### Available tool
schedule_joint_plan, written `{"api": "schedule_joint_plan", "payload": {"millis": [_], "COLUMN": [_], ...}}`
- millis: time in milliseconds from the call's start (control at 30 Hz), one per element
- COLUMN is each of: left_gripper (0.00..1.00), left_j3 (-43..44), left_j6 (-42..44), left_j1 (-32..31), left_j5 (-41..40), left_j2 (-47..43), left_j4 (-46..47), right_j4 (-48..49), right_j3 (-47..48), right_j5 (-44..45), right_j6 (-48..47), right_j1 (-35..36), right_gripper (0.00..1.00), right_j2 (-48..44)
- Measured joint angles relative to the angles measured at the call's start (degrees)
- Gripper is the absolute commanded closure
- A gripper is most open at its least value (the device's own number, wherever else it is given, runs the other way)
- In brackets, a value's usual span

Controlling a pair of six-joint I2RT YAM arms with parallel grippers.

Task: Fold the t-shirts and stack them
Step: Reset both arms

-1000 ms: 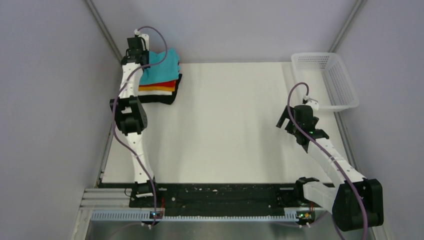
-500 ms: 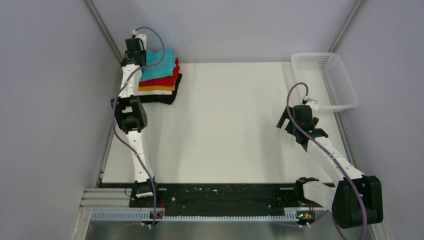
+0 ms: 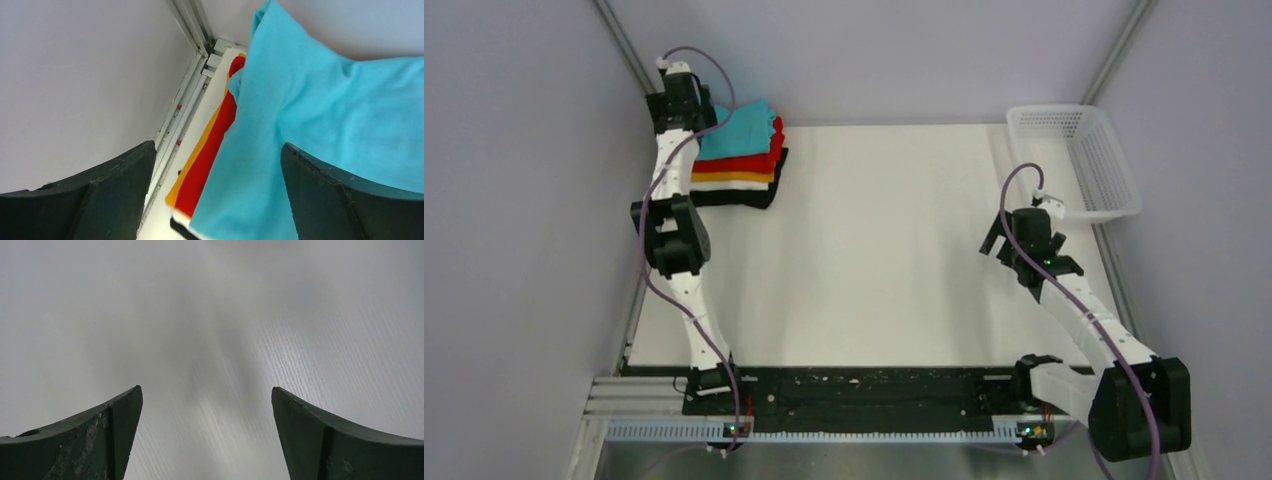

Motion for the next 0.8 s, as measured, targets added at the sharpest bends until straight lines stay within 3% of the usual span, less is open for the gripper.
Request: {"api": "schedule_joint_plan", "payload": {"millis": [133, 300, 500, 667, 800], "left_gripper": [0.01, 0.01, 0.01, 0.01, 0.01], "left_j3": [-5.6, -16.8, -50.9, -77.7, -87.7], "left_j6": [-5.4, -13.2, -25.4, -30.3, -31.7], "left_j1": [-1.0, -7.0, -12.8, -17.5, -18.6], "left_j5": [0.4, 1.7, 15.0, 16.7, 15.3], "left_j2": [-9.5, -28.4, -58.3, -76.5, -86.9], "left_j4": [-2.1, -4.3, 2.5, 1.9, -4.7], "right_j4": [-0.5, -0.5, -1.1, -2.9, -3.6], "right_j3": [0.2, 0.2, -0.3, -3.3, -7.0], "right_j5": [-1.0, -5.0, -8.9, -9.2, -9.0], "right_j6": [0.0, 1.2, 2.8, 2.9, 2.8], "right_j1": [0.0, 0.0, 0.0, 0.0, 0.0], "right_gripper": [0.01, 0.01, 0.01, 0.01, 0.01], "right_j2": [-2.5, -6.8, -13.0, -20.0, -24.9]}}
